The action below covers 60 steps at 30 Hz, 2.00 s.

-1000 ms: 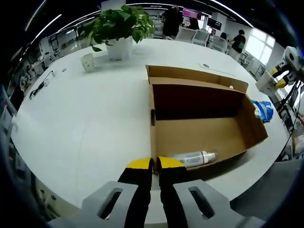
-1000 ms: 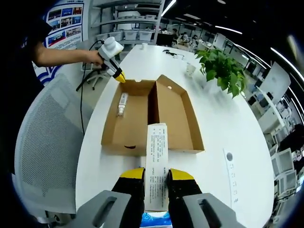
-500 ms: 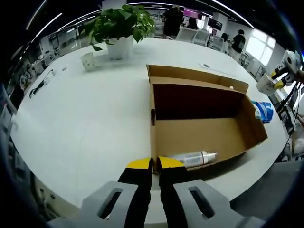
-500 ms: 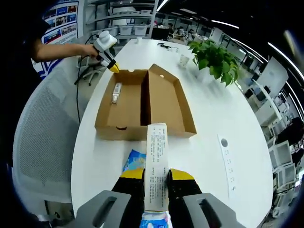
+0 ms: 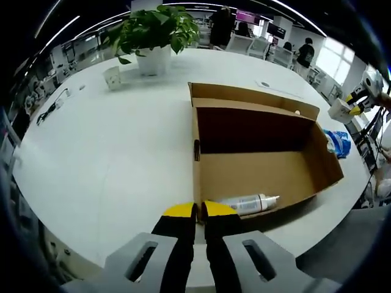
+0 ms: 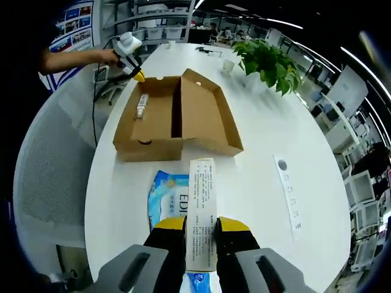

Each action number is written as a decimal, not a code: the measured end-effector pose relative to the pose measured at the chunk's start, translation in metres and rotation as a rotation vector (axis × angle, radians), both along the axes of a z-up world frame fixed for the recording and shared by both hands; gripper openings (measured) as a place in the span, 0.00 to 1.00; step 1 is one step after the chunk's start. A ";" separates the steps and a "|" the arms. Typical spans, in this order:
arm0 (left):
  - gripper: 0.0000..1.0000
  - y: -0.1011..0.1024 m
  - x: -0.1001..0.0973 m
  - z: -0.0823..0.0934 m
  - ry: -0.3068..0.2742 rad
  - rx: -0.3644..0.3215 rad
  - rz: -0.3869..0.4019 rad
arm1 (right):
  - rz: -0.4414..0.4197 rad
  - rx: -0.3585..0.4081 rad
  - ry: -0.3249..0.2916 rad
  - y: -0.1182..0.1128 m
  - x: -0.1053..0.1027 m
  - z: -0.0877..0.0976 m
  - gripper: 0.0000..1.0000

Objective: Operate the shoe box by opening the lid, removing the specified soft item, and placing it in the target area until the item is outside and the box remains undamaged.

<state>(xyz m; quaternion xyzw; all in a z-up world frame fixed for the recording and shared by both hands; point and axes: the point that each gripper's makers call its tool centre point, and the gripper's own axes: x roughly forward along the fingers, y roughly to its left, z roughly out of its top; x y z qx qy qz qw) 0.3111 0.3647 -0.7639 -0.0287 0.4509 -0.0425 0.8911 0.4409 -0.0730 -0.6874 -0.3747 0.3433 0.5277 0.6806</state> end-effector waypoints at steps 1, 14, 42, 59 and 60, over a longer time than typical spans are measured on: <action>0.02 0.000 0.000 0.000 0.001 0.001 0.000 | -0.003 -0.003 0.000 -0.003 0.002 -0.001 0.14; 0.02 0.000 0.000 -0.001 0.001 0.002 -0.003 | -0.039 -0.051 0.003 -0.039 0.017 -0.019 0.14; 0.02 0.000 -0.002 -0.002 0.016 -0.002 0.003 | -0.053 -0.156 0.032 -0.096 0.031 -0.064 0.14; 0.02 0.002 -0.001 -0.002 0.025 0.003 0.004 | -0.049 -0.210 0.063 -0.117 0.030 -0.090 0.14; 0.02 0.002 -0.001 -0.002 0.025 0.004 0.004 | -0.052 -0.212 0.064 -0.119 0.031 -0.091 0.14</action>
